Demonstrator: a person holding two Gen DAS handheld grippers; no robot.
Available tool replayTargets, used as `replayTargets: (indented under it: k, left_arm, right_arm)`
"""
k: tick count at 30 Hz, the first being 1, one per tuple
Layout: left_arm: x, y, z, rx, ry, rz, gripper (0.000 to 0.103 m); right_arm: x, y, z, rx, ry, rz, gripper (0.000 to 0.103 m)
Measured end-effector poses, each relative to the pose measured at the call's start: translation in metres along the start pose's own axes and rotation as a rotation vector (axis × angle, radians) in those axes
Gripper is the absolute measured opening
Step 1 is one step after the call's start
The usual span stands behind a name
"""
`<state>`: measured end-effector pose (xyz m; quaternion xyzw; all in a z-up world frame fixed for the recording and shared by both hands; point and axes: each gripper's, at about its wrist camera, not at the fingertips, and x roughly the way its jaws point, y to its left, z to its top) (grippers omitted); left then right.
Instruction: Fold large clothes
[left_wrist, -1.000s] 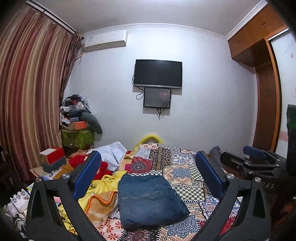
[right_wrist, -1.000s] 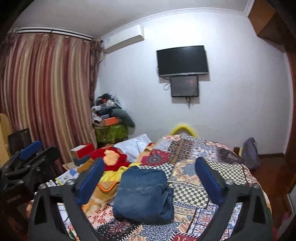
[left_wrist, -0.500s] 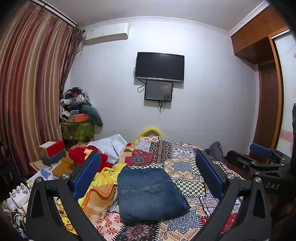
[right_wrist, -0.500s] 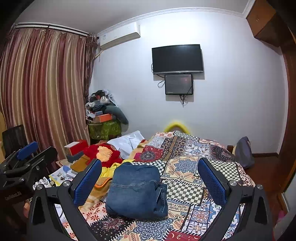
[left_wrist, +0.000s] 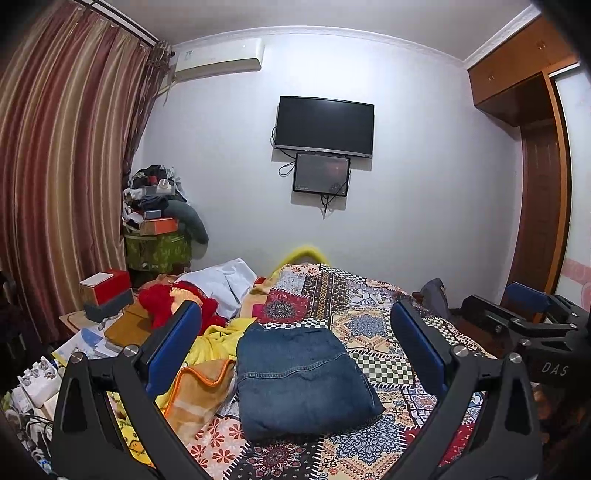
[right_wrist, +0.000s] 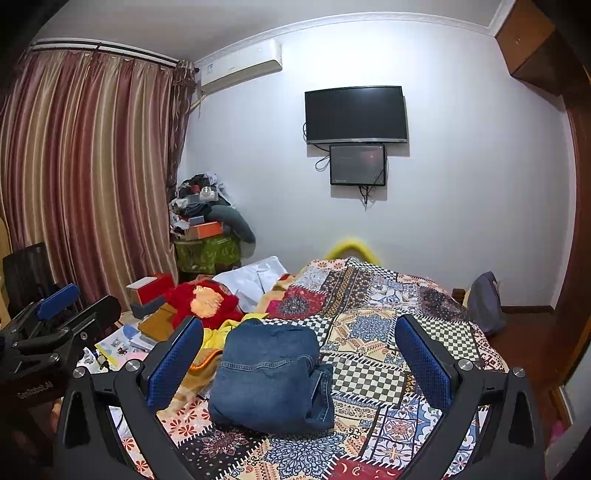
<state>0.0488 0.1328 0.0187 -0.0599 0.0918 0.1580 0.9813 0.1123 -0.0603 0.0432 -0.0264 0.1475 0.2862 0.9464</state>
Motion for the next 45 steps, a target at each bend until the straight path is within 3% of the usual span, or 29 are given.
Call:
replayTargets:
  k: [45]
  left_arm:
    - [-0.0008, 0.0003, -0.0014, 0.012, 0.011, -0.057, 0.103]
  right_arm:
    - [-0.0024, 0.0027, 0.0012, 0.013, -0.004, -0.009, 0.103]
